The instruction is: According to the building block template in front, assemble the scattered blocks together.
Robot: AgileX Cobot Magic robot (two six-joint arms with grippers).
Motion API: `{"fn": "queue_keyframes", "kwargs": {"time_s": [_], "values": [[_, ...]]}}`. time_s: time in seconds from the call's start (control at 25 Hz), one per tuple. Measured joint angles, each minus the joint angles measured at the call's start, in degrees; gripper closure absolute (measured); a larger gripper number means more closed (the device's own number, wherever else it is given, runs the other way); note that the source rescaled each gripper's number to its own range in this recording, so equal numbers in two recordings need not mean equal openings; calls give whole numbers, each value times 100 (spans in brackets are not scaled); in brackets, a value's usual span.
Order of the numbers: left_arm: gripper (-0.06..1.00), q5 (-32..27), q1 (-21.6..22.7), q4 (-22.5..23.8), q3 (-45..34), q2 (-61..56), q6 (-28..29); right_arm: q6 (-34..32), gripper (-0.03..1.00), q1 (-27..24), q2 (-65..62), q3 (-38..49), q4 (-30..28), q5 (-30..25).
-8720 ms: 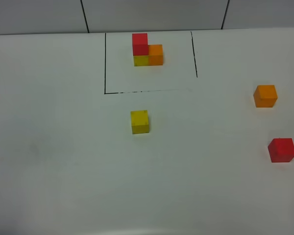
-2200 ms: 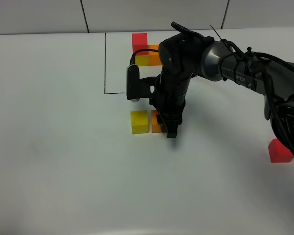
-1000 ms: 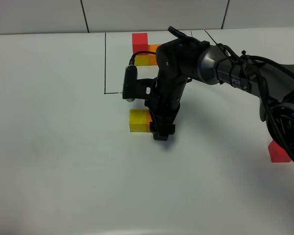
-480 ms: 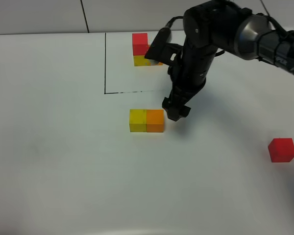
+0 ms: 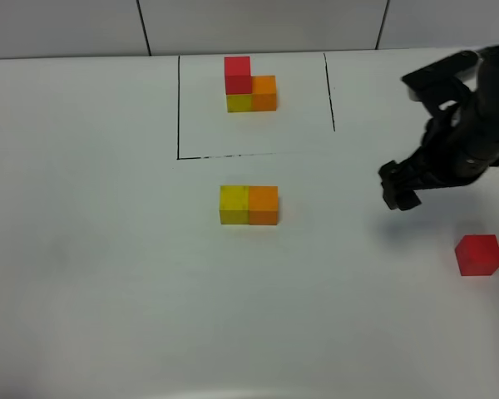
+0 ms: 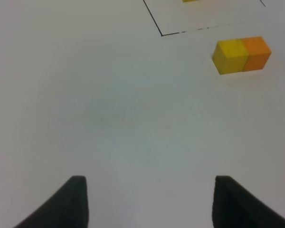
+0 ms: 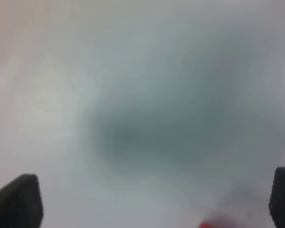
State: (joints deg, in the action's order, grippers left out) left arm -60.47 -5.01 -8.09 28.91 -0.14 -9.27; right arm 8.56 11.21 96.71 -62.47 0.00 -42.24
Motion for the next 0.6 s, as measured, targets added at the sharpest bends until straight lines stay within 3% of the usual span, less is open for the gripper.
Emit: {"fn": "queue_keyframes", "kwargs": {"time_s": [0.32, 0.6], "values": [[55, 0, 0, 0, 0, 0, 0, -465, 5, -871, -237, 1122, 36, 463], [55, 0, 0, 0, 0, 0, 0, -367, 7, -1176, 151, 1187, 61, 575]]}}
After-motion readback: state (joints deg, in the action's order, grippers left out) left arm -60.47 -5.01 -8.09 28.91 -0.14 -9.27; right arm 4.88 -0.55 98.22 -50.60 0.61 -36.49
